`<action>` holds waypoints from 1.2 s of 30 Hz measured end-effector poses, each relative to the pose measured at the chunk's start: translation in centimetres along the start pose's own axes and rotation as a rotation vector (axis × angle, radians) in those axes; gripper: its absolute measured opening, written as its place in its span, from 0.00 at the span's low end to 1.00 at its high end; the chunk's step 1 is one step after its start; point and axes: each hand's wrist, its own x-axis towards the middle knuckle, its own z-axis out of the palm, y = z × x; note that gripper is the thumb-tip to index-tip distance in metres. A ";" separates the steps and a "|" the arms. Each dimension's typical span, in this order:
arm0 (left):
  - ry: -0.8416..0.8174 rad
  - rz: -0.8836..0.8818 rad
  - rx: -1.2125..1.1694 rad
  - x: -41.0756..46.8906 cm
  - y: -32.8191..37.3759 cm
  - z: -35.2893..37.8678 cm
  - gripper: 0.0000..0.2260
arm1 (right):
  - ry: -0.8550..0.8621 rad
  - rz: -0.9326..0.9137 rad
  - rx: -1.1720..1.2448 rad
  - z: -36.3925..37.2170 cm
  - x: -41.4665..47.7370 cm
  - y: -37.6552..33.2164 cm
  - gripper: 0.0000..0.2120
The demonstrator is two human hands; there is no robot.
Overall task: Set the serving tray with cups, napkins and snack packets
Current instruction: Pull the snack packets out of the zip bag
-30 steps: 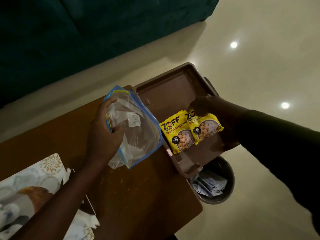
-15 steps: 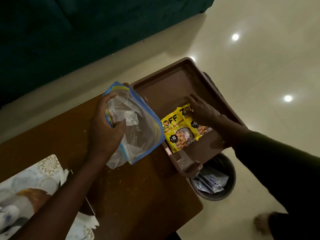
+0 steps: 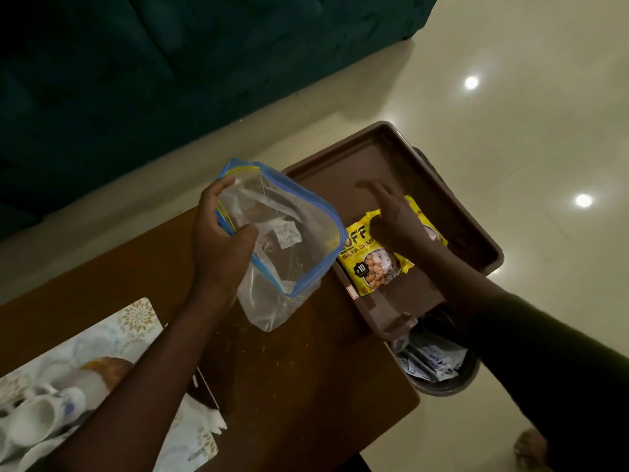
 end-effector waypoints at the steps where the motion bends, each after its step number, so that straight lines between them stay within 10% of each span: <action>1: 0.012 -0.031 -0.054 0.2 0.2 0.1 0.28 | -0.061 -0.031 0.032 0.4 -0.8 -1.1 0.37; 8: 0.059 -0.236 -0.280 0.3 1.3 -0.2 0.26 | -0.516 0.115 0.903 0.3 -5.5 -8.7 0.38; 10: 0.031 -0.305 -0.412 -0.4 2.0 -0.6 0.26 | -0.572 0.021 0.838 0.6 -5.9 -12.1 0.37; 17: -0.178 -0.229 -0.626 -1.6 4.3 -3.6 0.26 | 0.080 0.178 0.546 3.9 -6.1 -16.1 0.13; 21: 0.098 0.110 -0.117 -1.1 2.4 -8.9 0.20 | 0.042 0.323 0.923 2.8 -6.0 -15.2 0.13; 25: -0.107 -0.181 -0.097 -2.2 -0.5 -10.8 0.06 | -0.146 0.327 1.149 0.8 -5.8 -14.1 0.11; 30: -0.372 -0.568 -0.358 -3.3 -1.8 -10.7 0.30 | -0.392 0.350 1.305 0.0 -5.1 -14.8 0.12; 36: -0.633 -0.589 -0.582 -3.3 -2.7 -11.3 0.53 | -0.440 0.399 1.403 -0.6 -5.0 -15.6 0.13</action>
